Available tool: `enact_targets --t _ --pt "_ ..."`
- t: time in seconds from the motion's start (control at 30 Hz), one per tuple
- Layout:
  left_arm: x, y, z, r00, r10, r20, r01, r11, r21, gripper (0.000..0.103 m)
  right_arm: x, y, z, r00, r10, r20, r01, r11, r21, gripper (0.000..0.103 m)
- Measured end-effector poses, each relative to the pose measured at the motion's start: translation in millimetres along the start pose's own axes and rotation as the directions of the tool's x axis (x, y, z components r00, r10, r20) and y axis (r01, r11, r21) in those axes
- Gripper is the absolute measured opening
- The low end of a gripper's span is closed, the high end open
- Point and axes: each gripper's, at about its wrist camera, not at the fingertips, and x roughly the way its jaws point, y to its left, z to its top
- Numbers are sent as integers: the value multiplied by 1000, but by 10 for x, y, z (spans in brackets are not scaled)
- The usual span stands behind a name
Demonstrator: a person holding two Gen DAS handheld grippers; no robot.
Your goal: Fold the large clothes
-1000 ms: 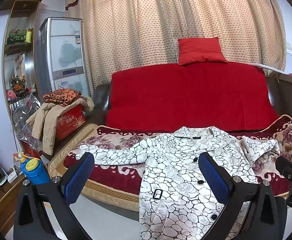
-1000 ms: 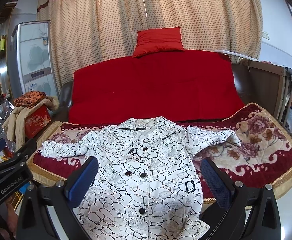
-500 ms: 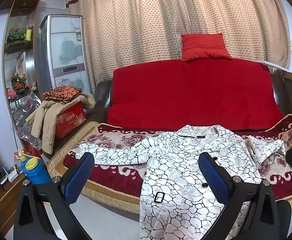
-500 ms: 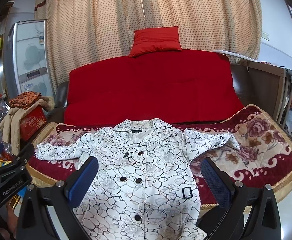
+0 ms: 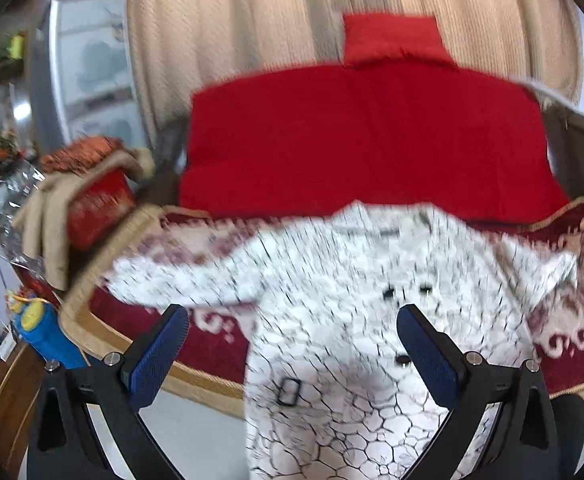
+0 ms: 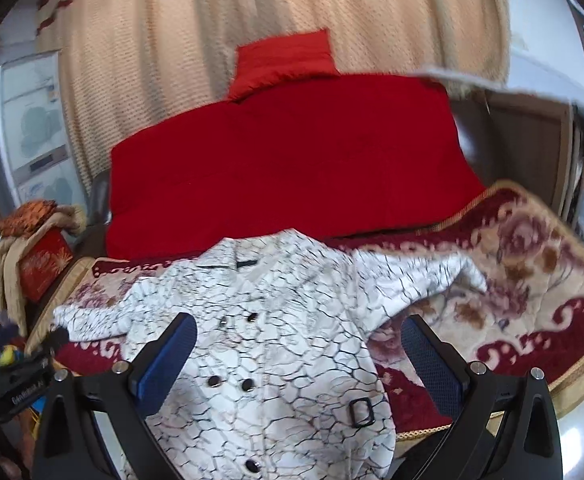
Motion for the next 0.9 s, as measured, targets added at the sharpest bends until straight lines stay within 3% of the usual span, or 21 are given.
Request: enact_targets --t 0.13,0.2,0.3,0.43,0.57,0.67,0.7,0.77,0.8,0.83,0.87,0.9 --pt "424 -183 -115 996 19 -91 -17 1000 24 103 595 -850 19 997 11 -75 5 978 210 103" --pt "579 -249 -133 993 36 -108 -33 999 32 103 902 -1370 -14 993 34 -109 7 935 354 103" --pt "710 -361 -115 991 69 -118 -62 996 63 103 1254 -2045 -109 990 66 -122 11 841 540 103" --pt "854 -516 -53 990 68 -123 -57 994 94 103 1619 -2489 -107 988 80 -133 19 789 615 103" --pt "996 -737 -5 989 59 -132 -41 990 137 103 2036 -2742 0 982 148 -118 -29 734 679 103" --pt "1044 -834 -15 990 57 -130 -36 986 160 103 2330 -2955 -2 976 202 -87 -57 615 787 103" --pt "1056 -847 -22 990 58 -130 -36 986 165 103 2433 -3036 -27 973 214 -81 -54 558 828 101" --pt "1100 -848 -36 989 63 -135 -39 985 171 103 2615 -3163 -74 967 249 -53 -68 451 890 93" --pt "1116 -833 -39 988 67 -141 -43 985 169 103 2699 -3216 -96 964 263 -34 -79 407 910 81" --pt "1131 -809 -43 987 68 -144 -44 985 164 103 2775 -3254 -97 964 266 -28 -78 382 921 68" --pt "1147 -759 -48 987 70 -148 -47 987 153 103 2842 -3273 -79 962 269 -35 -74 382 921 60" --pt "1157 -722 -50 986 71 -149 -49 988 145 103 2881 -3274 -58 962 270 -47 -66 394 917 33"
